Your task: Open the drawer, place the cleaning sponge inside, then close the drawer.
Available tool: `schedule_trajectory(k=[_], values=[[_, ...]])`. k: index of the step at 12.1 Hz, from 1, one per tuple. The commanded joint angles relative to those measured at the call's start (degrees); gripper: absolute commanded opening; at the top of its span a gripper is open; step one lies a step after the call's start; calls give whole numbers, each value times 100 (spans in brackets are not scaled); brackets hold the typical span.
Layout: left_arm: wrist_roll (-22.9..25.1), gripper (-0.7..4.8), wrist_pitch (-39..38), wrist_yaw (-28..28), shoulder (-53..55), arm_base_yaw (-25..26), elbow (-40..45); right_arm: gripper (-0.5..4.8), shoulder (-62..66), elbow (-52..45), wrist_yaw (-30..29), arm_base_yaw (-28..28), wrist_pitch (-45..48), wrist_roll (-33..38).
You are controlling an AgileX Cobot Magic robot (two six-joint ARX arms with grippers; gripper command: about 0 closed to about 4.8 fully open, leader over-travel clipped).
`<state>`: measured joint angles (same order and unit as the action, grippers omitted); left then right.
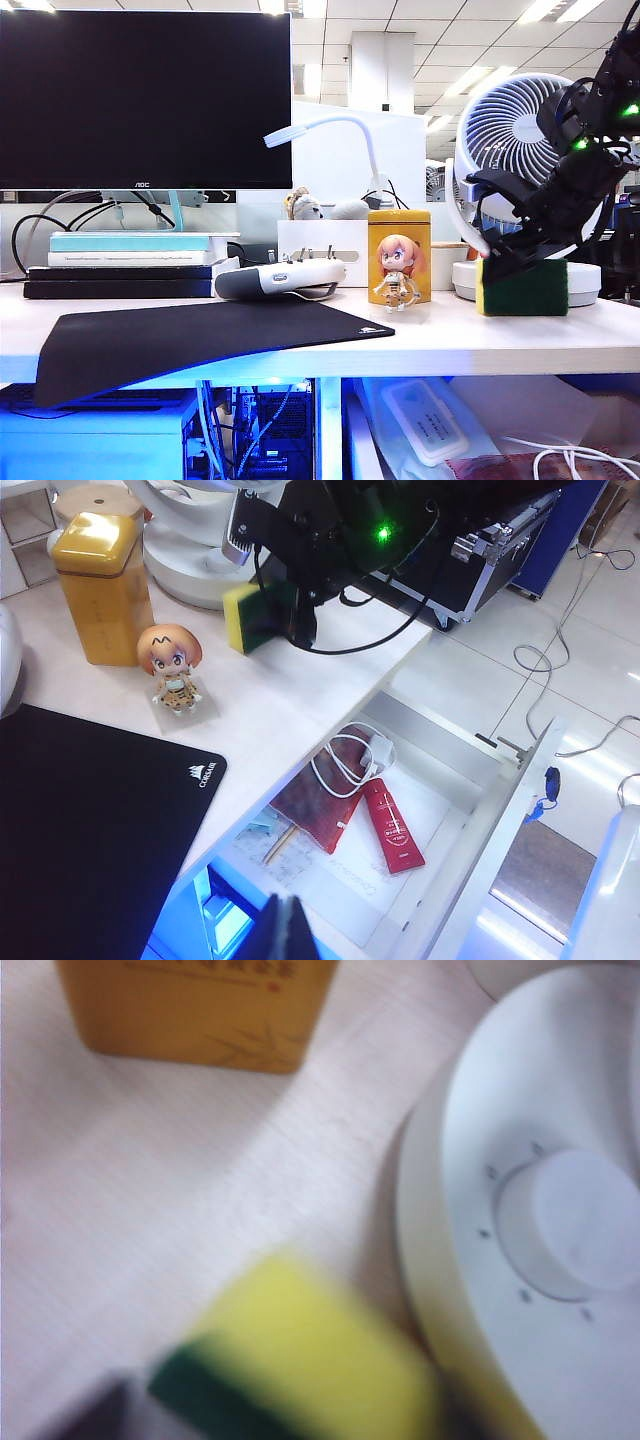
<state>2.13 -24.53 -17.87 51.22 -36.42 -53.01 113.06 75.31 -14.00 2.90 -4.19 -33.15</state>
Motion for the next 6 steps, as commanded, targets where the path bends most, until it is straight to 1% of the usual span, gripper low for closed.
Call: schedule_trajectory(k=[1, 2, 6], values=[[42, -6, 35, -35, -9, 2, -28, 75, 17, 4, 46, -7, -367, 11], [42, -6, 22, -33, -9, 2, -28, -5, 7, 4, 249, -7, -374, 11], [44, -6, 20, -31, -9, 2, -28, -5, -302, 55, 247, -7, -619, 15]])
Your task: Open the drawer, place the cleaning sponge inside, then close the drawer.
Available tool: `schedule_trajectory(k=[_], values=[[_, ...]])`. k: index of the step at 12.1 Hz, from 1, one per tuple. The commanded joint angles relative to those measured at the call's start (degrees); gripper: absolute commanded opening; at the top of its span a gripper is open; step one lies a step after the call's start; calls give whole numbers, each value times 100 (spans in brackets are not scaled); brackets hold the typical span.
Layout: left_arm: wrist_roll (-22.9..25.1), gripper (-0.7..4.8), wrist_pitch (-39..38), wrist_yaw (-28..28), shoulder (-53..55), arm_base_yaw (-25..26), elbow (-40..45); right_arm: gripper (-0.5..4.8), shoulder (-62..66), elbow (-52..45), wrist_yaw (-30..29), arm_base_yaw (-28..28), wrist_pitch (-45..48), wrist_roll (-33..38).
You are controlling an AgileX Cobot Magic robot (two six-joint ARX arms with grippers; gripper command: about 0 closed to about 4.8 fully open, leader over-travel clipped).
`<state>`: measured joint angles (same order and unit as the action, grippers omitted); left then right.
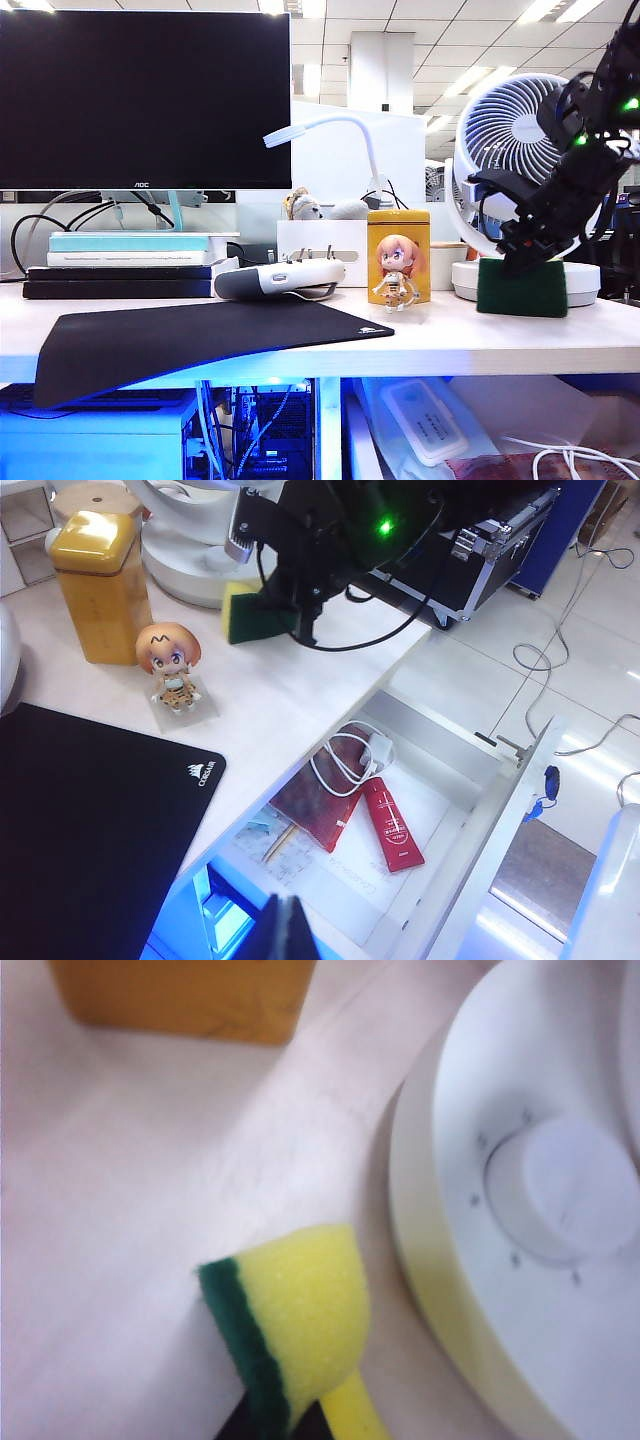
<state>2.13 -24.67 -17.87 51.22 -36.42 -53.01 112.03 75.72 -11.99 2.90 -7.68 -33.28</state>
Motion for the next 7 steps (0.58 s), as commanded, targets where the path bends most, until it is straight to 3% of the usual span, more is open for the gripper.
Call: schedule_trajectory(k=[1, 5, 7], values=[[44, -6, 33, -31, -9, 2, -28, -5, -339, 13, 48, -7, -389, 31], [46, -6, 22, -20, -9, 2, -28, -5, -1224, 13, -7, -7, -1613, 118], [87, -6, -57, -39, -9, 2, -28, -5, -1613, 13, -367, -7, -2232, 544]])
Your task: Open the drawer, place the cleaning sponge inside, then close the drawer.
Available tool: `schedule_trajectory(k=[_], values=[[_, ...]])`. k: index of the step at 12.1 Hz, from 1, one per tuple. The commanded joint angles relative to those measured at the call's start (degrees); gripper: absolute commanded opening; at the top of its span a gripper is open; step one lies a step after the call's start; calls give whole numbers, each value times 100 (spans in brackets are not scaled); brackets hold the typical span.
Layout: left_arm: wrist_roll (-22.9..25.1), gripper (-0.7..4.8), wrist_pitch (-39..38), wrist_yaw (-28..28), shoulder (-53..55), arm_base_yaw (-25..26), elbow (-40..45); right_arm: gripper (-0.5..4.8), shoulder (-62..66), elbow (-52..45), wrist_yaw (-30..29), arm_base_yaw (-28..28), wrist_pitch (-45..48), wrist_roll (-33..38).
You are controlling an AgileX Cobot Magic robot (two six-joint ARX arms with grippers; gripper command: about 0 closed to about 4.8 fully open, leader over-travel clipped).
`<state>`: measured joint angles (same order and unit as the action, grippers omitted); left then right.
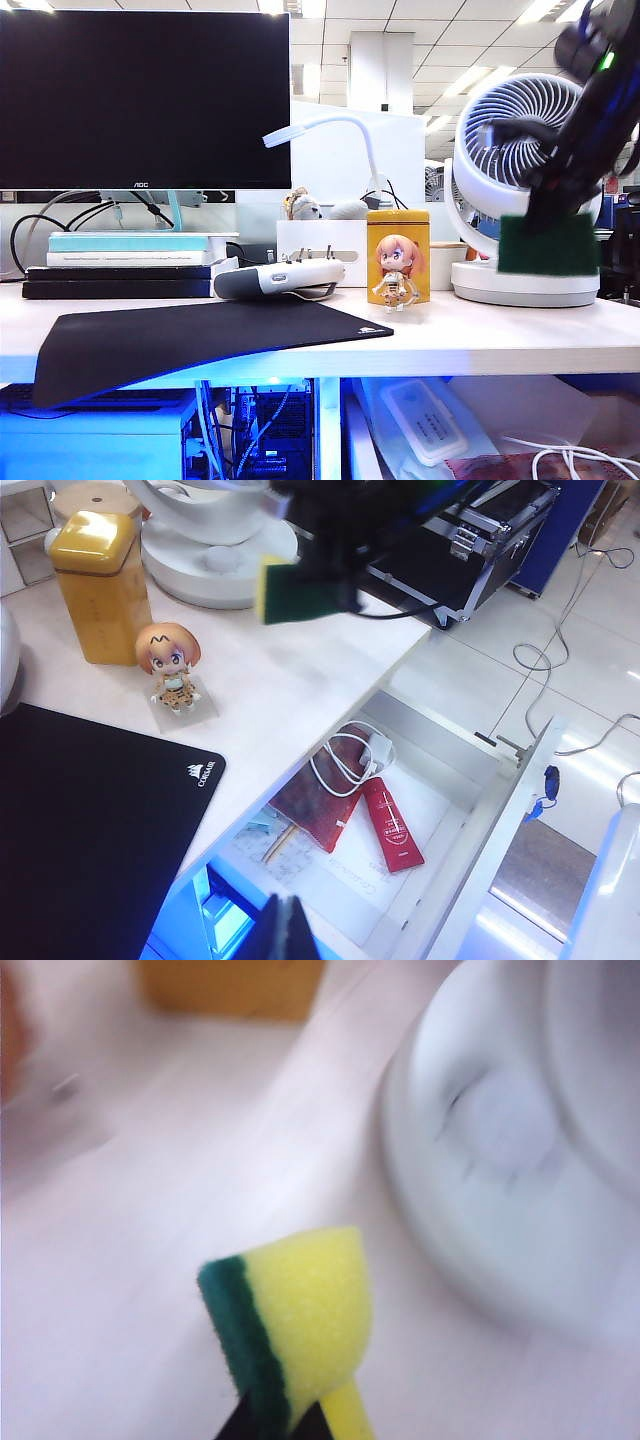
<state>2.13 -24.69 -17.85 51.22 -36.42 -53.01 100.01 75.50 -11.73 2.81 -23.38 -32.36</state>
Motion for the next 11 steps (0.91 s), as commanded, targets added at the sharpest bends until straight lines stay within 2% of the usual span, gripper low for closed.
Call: schedule_trajectory(k=[1, 5, 8, 11], values=[[87, -6, -68, -68, -9, 2, -28, -5, -573, 35, -531, 7, -918, 522], [245, -6, -103, -599, -7, -57, -28, -5, -1150, 33, -627, 295, -2020, 367], [236, -6, -107, -542, -7, -216, -28, -5, -1200, 11, -614, 658, -2809, 363], [236, -6, -96, -483, -7, -223, -28, -5, -1200, -236, -612, 935, -2957, 363]])
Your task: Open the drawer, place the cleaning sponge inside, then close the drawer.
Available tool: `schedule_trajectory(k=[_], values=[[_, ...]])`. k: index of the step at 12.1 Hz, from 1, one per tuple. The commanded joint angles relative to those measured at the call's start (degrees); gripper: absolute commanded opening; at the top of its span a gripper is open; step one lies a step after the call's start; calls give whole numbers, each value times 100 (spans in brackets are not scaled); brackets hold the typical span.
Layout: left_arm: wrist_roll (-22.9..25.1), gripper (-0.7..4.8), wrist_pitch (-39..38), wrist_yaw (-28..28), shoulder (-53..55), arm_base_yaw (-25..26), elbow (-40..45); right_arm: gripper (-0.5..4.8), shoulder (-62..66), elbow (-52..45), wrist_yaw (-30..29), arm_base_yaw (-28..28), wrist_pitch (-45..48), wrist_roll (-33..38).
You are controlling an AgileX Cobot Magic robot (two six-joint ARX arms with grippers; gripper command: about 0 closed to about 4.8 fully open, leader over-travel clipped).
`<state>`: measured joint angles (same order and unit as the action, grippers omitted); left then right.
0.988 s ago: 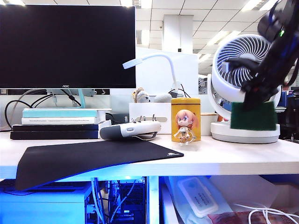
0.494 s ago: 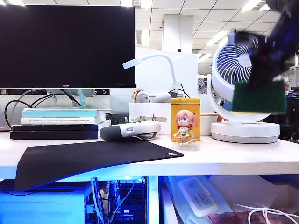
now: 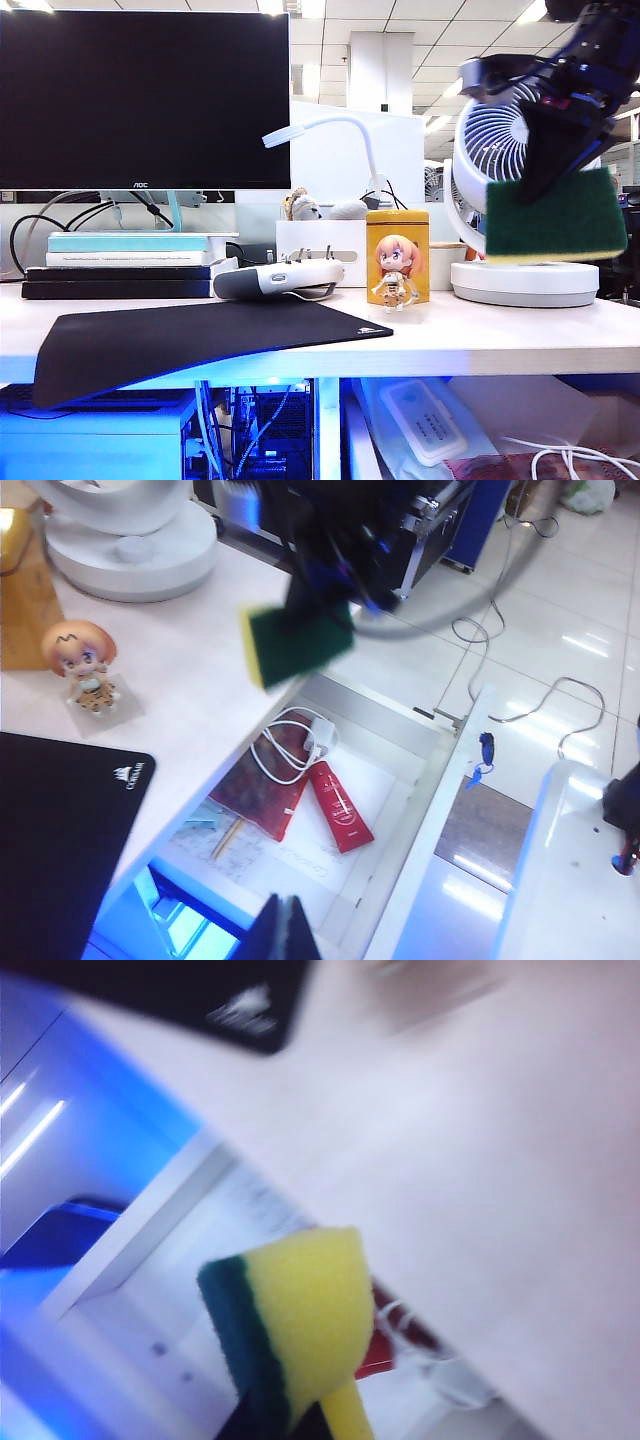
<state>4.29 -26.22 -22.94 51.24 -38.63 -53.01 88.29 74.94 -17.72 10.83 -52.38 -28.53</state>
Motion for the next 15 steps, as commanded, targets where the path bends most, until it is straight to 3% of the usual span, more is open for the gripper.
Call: schedule_trajectory(k=[1, 4, 7, 13, 14, 15], values=[[20, -6, 52, 103, -9, -2, -28, -5, -24, -313, -22, 197, -59, -20], [20, -6, 57, 109, -9, -4, -28, -5, 4, -929, 0, 197, 59, -50], [20, -6, 57, 125, -9, -4, -28, -5, 258, -1840, 22, 188, 820, -127], [15, -6, 52, 122, -9, -7, -28, 2, 1252, -2074, 282, 188, 1956, 284], [15, -6, 52, 122, -9, -4, -28, 64, 1320, -2074, 332, 188, 2039, 297], [2, -6, 52, 122, -9, -4, -28, 255, 1351, -2072, 411, 188, 2090, 326]])
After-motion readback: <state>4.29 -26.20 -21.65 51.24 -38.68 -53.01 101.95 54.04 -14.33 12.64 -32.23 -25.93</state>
